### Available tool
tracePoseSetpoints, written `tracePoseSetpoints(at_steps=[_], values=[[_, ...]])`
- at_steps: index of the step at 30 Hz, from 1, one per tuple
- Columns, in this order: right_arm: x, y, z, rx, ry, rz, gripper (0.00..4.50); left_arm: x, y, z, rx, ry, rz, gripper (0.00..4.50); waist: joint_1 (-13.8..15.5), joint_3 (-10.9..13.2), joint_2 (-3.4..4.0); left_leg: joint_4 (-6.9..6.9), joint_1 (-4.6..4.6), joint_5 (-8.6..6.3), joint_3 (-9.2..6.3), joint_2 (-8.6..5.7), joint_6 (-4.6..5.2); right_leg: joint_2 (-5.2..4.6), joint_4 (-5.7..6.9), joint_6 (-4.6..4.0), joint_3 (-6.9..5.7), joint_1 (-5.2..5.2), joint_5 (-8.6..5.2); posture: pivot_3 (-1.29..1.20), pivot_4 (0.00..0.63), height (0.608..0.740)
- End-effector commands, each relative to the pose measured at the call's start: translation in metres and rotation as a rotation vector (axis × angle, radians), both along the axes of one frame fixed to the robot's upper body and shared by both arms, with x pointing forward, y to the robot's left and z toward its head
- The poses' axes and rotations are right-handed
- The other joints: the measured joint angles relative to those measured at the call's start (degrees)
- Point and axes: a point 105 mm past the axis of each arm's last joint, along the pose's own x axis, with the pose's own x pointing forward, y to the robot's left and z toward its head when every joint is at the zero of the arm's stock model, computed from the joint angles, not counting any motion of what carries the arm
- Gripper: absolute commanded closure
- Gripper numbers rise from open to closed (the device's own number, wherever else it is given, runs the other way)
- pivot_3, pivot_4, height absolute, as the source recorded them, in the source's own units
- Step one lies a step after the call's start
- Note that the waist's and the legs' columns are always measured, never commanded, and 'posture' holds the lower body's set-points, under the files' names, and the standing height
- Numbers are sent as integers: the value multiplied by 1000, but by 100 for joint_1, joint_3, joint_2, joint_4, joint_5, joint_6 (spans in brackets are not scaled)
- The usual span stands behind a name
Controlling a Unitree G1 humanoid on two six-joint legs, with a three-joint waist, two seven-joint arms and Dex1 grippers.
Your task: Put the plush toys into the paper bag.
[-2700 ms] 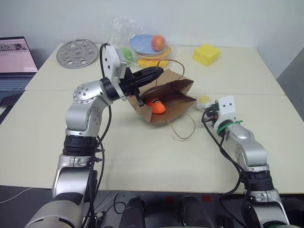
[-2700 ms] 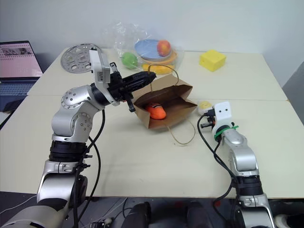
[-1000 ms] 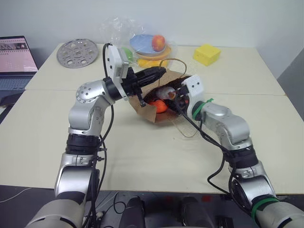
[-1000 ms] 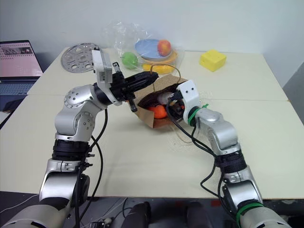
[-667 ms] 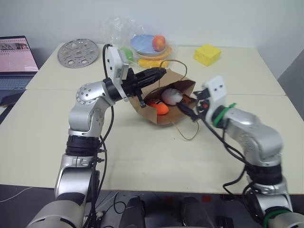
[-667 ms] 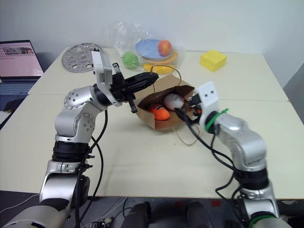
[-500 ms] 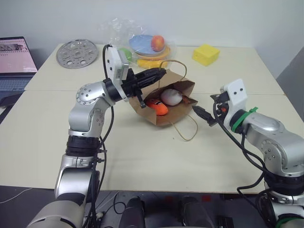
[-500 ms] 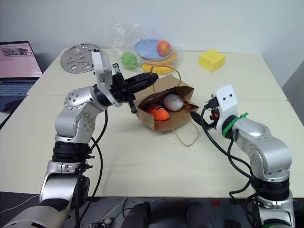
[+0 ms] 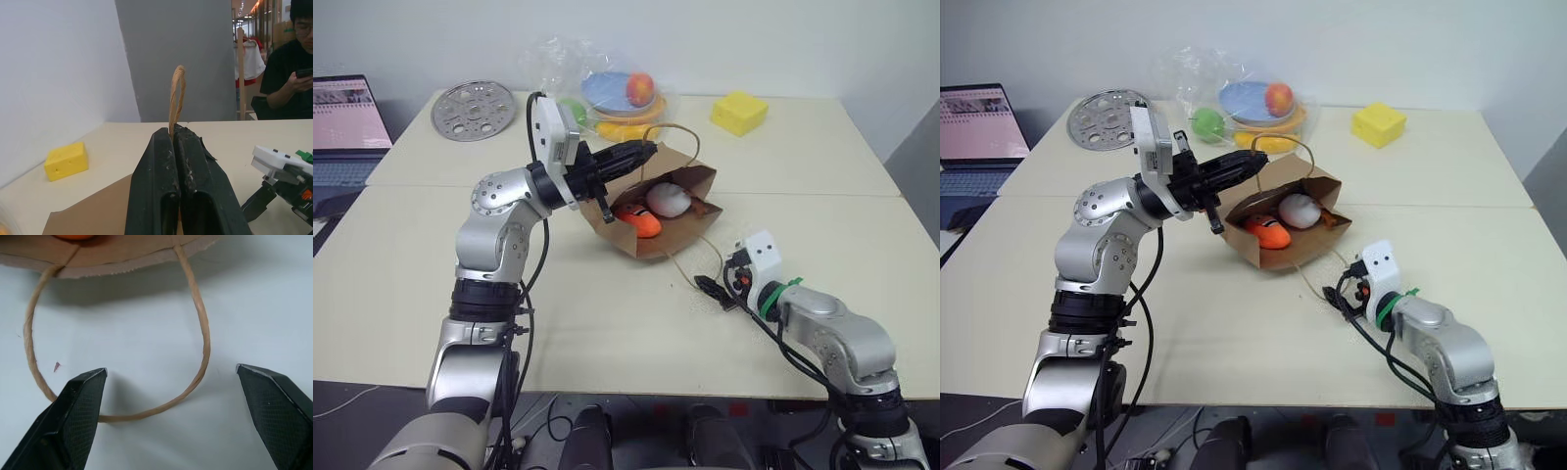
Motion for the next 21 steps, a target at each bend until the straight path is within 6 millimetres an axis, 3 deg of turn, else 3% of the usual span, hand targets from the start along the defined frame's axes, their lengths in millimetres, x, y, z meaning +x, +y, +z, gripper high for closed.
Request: tracePoseSetpoints(at_steps=[1,5,13,19,20,21], values=[[2,2,8,20,-36,9,438,-4,2,13,-10,-51,3,4500,-3,0,0,0,0,0,0,0,0,0,0,0,0,0,0,0,150,740],[0,0,10,46,-27,19,1601,-4,4,12,-11,-48,14,4500,-2,0,0,0,0,0,0,0,0,0,0,0,0,0,0,0,150,740],[3,9,23,118,-53,39,4480,-4,5,11,-10,-43,24,4500,-4,0,0,-1,0,0,-1,0,0,0,0,0,0,0,0,0,150,740],[2,10,41,155,-94,61,4480,-2,8,11,-6,-40,39,4500,-3,0,0,-1,0,0,-1,0,0,0,0,0,-1,0,0,0,150,740],[1,12,54,194,-118,89,4480,-2,10,10,-2,-39,45,4500,-3,0,0,-1,0,0,-1,0,0,0,0,0,-1,0,0,0,150,740],[0,14,84,278,-171,136,4480,-2,14,12,3,-35,48,4500,-3,2,1,-1,0,0,-1,0,0,0,0,0,-1,0,0,0,150,740]])
